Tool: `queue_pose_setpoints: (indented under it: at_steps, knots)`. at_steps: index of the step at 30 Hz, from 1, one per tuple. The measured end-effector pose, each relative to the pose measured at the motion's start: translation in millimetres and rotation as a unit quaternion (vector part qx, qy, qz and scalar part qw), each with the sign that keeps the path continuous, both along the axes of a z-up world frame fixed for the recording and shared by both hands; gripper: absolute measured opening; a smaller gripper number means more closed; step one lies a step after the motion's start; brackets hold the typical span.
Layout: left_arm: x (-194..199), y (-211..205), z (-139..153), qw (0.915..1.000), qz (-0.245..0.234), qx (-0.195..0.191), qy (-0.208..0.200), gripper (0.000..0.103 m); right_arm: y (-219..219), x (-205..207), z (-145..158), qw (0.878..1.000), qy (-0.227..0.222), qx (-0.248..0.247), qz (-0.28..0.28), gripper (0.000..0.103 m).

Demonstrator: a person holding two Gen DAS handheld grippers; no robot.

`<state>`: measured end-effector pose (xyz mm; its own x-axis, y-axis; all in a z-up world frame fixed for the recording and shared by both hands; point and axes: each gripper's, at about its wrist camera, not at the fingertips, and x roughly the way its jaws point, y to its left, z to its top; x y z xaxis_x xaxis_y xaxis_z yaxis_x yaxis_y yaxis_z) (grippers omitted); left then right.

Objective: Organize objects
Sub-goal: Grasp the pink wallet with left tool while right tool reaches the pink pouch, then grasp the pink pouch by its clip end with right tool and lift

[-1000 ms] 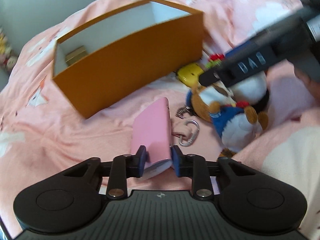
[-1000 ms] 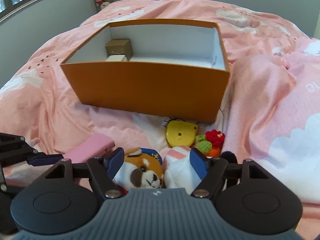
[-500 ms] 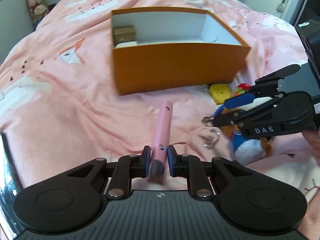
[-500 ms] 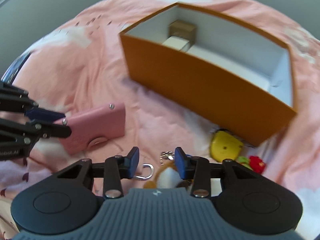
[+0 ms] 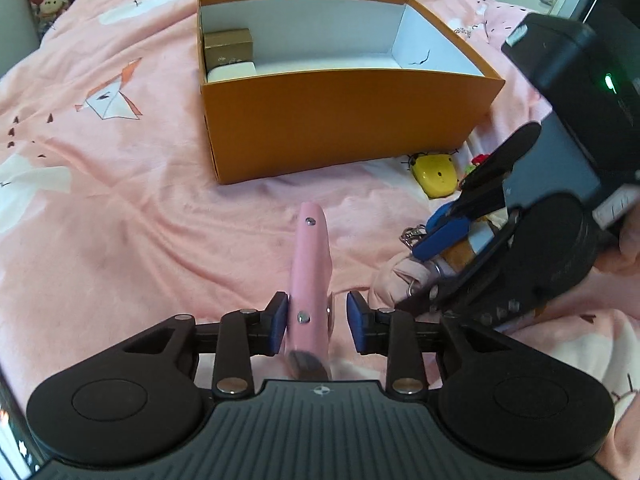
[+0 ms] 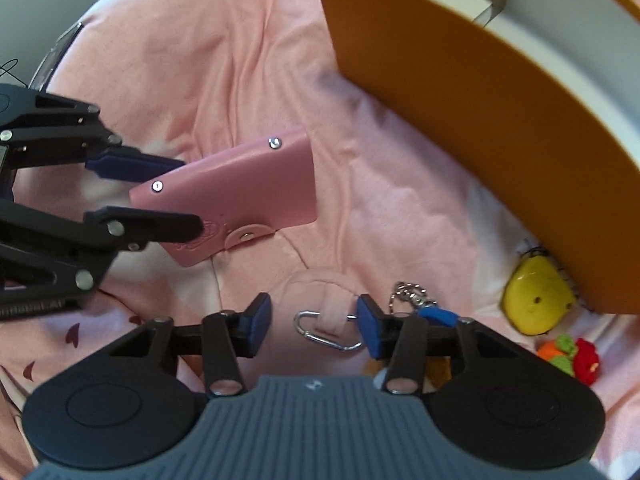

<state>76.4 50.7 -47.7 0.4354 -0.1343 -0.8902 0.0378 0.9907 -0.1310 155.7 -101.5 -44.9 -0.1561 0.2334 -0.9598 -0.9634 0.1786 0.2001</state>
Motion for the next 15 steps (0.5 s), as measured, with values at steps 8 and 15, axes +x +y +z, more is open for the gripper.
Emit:
queue_pose_setpoints:
  at_steps: [8, 15]
  knots:
    - [10, 1, -14, 0.9998, 0.008, -0.012, 0.014, 0.022, 10, -26, -14, 0.998, -0.045, -0.016, 0.04, 0.067]
    - [-2, 3, -12, 0.9993, 0.03, -0.021, -0.001, 0.022, 10, -53, -26, 0.99, -0.105, -0.029, 0.084, 0.066]
